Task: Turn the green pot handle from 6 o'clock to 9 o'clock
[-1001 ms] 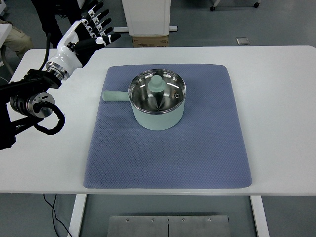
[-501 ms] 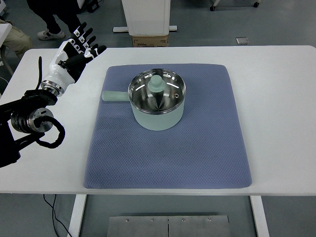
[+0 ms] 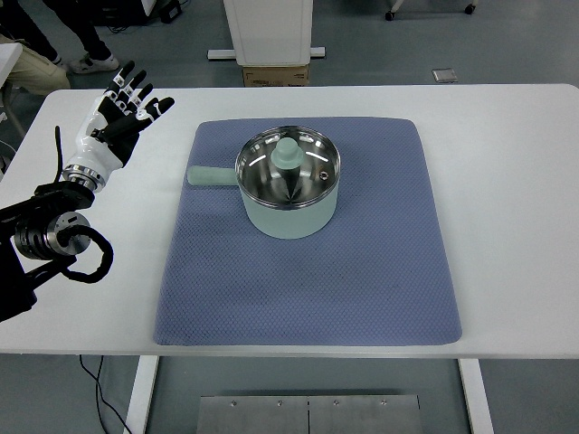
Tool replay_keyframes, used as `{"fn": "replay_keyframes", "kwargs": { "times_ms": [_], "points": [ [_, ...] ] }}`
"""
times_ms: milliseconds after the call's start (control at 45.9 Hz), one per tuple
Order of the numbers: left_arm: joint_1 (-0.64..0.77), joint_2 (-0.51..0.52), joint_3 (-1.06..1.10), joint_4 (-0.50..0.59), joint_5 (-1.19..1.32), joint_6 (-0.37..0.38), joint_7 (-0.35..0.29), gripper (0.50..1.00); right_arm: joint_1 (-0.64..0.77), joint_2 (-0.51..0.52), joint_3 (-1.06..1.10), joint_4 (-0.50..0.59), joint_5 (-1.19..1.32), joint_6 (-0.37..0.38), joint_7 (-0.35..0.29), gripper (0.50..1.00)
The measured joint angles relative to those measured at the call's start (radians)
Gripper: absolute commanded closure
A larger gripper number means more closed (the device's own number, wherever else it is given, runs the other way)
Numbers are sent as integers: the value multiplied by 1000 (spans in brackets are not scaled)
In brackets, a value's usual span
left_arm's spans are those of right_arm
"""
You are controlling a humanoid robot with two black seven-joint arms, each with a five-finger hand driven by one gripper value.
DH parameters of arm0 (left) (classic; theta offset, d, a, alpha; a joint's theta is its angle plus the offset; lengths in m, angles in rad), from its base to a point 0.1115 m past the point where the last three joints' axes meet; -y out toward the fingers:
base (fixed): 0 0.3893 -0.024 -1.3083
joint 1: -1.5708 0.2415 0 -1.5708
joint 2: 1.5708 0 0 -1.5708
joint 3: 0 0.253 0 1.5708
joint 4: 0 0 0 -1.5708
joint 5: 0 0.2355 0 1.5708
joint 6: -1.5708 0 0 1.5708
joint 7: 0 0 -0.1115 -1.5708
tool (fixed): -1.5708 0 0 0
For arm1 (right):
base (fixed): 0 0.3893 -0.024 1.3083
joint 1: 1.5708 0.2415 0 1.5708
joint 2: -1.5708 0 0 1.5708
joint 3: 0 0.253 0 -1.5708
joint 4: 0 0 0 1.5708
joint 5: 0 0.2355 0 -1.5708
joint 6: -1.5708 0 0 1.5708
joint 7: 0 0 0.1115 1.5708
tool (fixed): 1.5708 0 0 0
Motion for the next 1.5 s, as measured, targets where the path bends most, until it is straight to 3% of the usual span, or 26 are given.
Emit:
{"fn": "replay_keyframes", "kwargs": {
  "times_ms": [1502],
  "points": [
    [42,-76,-52,42,13,-16,0,500,0,0,0,0,0,0,0,500]
  ]
}}
